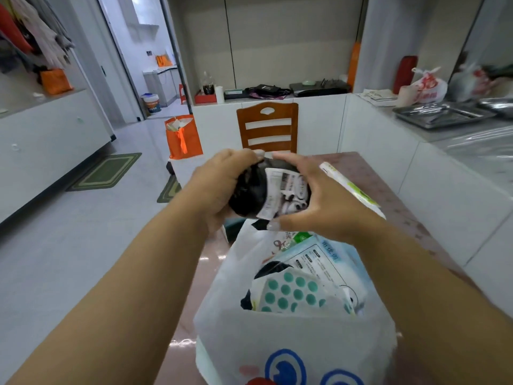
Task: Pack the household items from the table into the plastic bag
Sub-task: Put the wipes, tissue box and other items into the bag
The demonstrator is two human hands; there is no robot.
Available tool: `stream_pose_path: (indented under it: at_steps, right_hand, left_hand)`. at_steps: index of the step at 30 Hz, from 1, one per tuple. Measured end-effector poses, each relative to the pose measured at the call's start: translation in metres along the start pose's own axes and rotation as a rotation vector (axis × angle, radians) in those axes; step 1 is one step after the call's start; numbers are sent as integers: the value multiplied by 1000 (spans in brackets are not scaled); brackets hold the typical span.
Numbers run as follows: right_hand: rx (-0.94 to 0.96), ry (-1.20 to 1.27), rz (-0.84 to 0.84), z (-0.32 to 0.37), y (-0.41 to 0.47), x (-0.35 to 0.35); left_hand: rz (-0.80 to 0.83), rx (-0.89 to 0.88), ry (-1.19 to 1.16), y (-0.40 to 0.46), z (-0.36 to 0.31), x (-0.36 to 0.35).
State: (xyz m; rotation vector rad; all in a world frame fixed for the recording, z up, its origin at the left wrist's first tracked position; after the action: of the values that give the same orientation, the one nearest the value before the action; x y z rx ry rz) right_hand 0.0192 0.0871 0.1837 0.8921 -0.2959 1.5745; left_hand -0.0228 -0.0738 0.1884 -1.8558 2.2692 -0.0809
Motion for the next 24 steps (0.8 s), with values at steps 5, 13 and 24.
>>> stream_pose_path:
  at_steps: [5,13,24]
  right_hand:
    - [-189,311,-70,-44,-20,15]
    - [-480,-512,159,-78,-46,7]
    - [-796,108,-162,-116,-77,14]
  left_hand:
    - [-84,13,6,-8,8,-18]
    - [-43,115,854,-16,54,-24]
    - [-112,-48,-83,-26,35,-9]
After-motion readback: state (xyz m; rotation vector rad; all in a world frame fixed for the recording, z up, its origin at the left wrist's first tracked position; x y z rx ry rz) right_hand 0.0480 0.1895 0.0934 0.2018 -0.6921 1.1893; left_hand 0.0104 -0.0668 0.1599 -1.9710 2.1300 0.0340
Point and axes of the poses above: each hand's wrist, its own y-axis towards the middle knuckle, its own x-axis out of the back of the hand, z = x × y, the point moved 5 cm from there along y, towards the middle knuckle, and after that the axes turned 12 degrees about -y, right-handed, at the moved point
